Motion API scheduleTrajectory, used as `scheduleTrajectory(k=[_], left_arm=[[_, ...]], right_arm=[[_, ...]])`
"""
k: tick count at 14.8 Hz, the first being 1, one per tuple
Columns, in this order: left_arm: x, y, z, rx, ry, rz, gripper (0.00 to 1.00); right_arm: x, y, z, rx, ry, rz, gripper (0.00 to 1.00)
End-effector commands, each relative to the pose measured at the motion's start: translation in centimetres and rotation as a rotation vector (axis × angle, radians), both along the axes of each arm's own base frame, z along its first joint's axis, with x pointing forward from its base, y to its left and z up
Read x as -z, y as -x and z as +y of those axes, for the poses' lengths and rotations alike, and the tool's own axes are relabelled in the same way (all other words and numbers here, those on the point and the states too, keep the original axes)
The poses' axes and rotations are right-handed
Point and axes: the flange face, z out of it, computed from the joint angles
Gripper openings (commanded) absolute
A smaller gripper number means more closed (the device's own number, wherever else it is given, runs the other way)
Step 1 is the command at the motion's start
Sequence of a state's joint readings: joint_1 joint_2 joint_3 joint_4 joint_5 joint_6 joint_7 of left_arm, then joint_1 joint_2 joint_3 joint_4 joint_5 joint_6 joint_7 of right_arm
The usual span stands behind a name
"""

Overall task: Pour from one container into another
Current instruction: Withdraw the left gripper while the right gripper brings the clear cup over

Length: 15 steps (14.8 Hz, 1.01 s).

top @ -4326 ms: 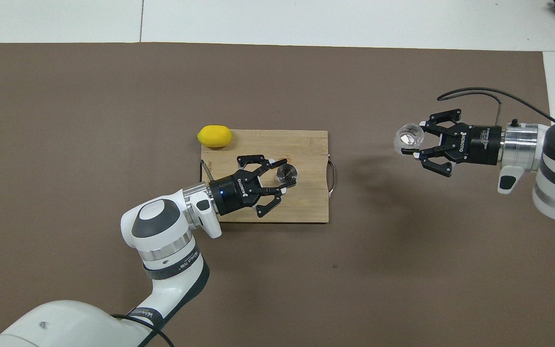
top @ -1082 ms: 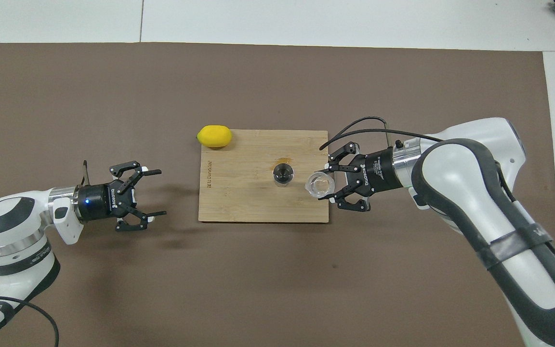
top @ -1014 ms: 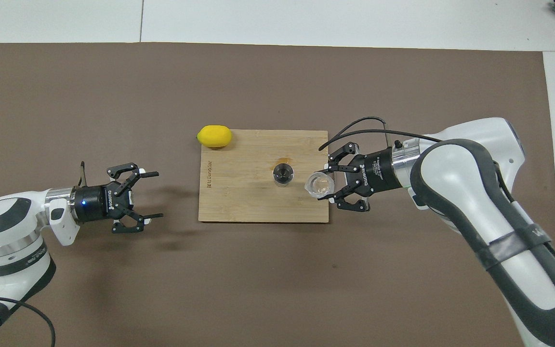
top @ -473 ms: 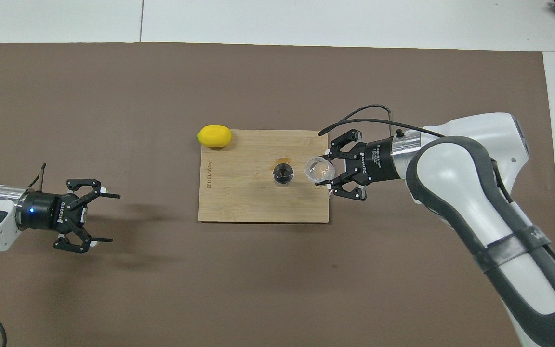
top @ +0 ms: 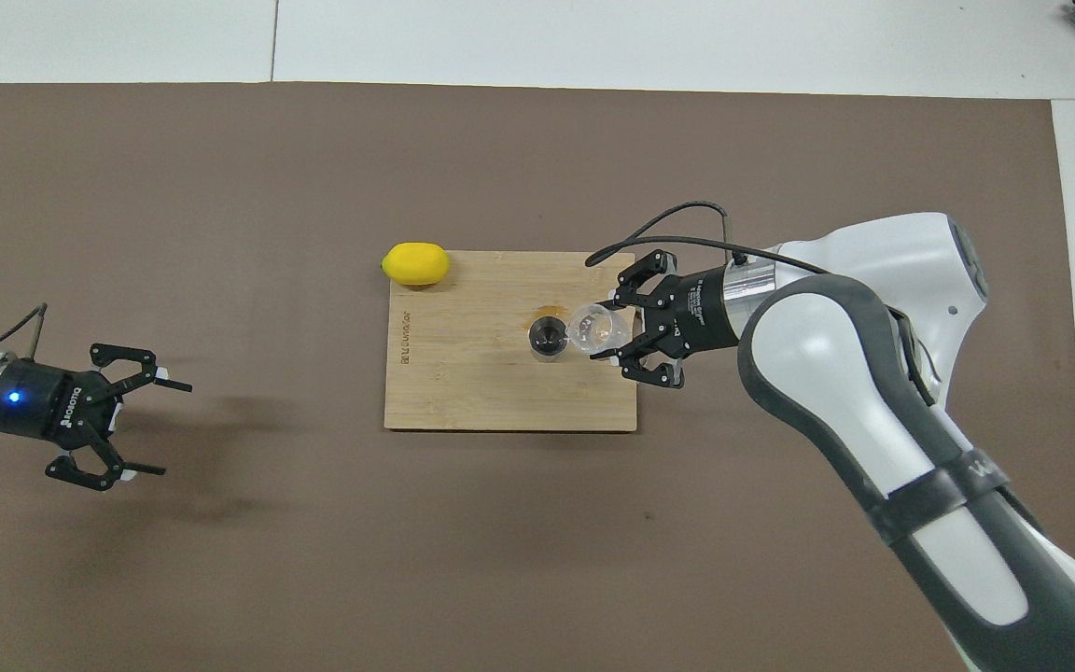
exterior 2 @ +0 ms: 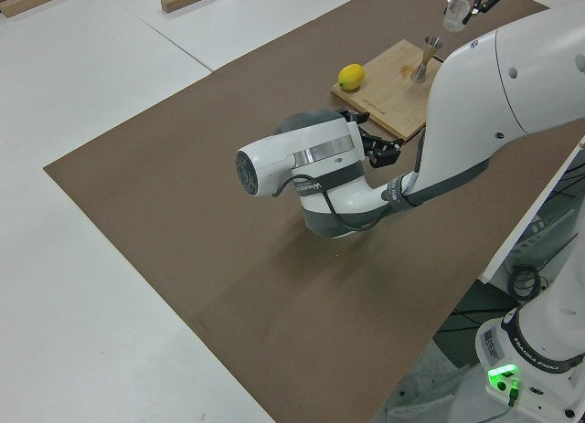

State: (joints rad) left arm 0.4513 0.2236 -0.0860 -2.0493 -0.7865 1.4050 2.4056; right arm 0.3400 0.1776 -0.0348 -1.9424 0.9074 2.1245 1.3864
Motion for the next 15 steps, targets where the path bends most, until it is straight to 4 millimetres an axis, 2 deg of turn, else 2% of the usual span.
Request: scheduleTrajectory(k=[1, 5, 9, 11, 12, 15], left_arm=[[-1.1, -1.0, 2.1, 0.043, -0.096, -0.003, 0.99], [-2.2, -1.7, 4.4, 0.029, -0.286, -0.022, 0.99], [-4.0, -2.1, 5.8, -0.012, -0.455, -0.046, 0.99], [-5.3, -2.4, 5.9, -0.054, -0.547, -0.040, 0.99], [-6.0, -2.5, 6.0, -0.080, -0.585, -0.035, 0.99], [-9.0, -3.1, 5.4, -0.139, -0.720, -0.014, 0.99]], right_arm=[[-0.1, -0.6, 1.0, 0.011, 0.042, -0.008, 0.00], [0.1, -0.5, 1.3, 0.002, 0.074, -0.012, 0.00], [-0.1, -0.6, 1.5, -0.001, 0.112, -0.012, 0.00], [-0.5, -1.1, 1.7, 0.007, 0.145, -0.013, 0.00], [-0.8, -1.1, 2.5, 0.000, 0.165, -0.014, 0.00], [-0.6, -1.5, 3.4, 0.011, 0.193, -0.002, 0.00]])
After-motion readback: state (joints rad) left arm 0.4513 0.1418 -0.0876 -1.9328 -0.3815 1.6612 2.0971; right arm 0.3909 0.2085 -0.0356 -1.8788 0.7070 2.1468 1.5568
